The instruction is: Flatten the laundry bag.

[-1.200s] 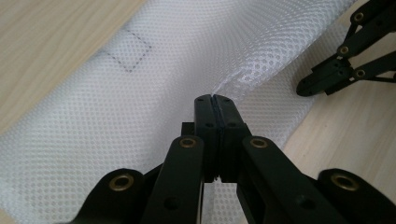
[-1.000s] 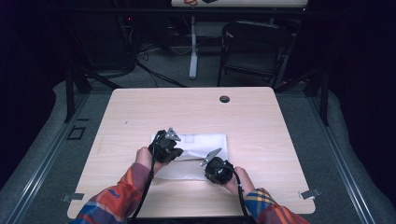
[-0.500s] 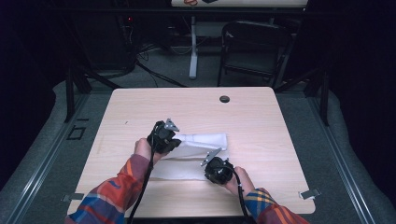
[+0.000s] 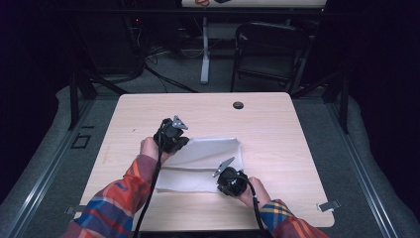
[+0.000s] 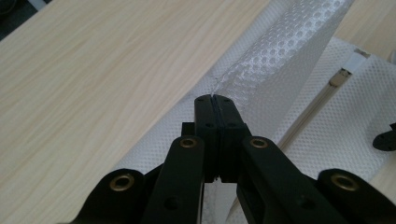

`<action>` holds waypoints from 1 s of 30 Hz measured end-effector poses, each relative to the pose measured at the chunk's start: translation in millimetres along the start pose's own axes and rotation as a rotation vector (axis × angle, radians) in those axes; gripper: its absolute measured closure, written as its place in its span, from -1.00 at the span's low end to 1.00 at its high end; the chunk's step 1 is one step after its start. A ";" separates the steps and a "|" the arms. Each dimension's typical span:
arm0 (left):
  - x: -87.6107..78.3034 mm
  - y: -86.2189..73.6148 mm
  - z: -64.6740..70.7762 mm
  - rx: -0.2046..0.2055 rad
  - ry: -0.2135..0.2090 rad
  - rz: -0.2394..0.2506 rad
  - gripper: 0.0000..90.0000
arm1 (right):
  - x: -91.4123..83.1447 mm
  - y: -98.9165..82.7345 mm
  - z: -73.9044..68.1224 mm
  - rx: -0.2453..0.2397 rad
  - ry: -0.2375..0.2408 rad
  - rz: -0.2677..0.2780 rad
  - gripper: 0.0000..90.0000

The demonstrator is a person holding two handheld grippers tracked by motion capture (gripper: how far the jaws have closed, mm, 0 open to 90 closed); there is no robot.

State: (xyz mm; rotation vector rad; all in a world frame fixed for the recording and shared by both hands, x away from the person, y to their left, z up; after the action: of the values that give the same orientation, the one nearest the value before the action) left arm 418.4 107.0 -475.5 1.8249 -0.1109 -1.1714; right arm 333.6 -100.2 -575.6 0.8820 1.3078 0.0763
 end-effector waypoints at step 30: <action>8.8 46.9 -52.0 0.030 0.162 -0.027 0.99 | -4.0 -1.9 -5.7 -0.016 0.052 -0.032 1.00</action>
State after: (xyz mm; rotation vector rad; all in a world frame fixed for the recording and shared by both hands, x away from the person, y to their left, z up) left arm 480.0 110.0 -441.1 1.9459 -0.0114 -1.0401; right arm 326.7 -100.6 -573.6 0.8503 1.3676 0.0851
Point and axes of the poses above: each handheld gripper's, and its own axes: x roughly forward along the jaws, y roughly out of its top, z roughly to its right, the point moved 2 cm from there along x, roughly forward along the jaws, and after that the axes turned 9 degrees about z, right-handed, at the moved point
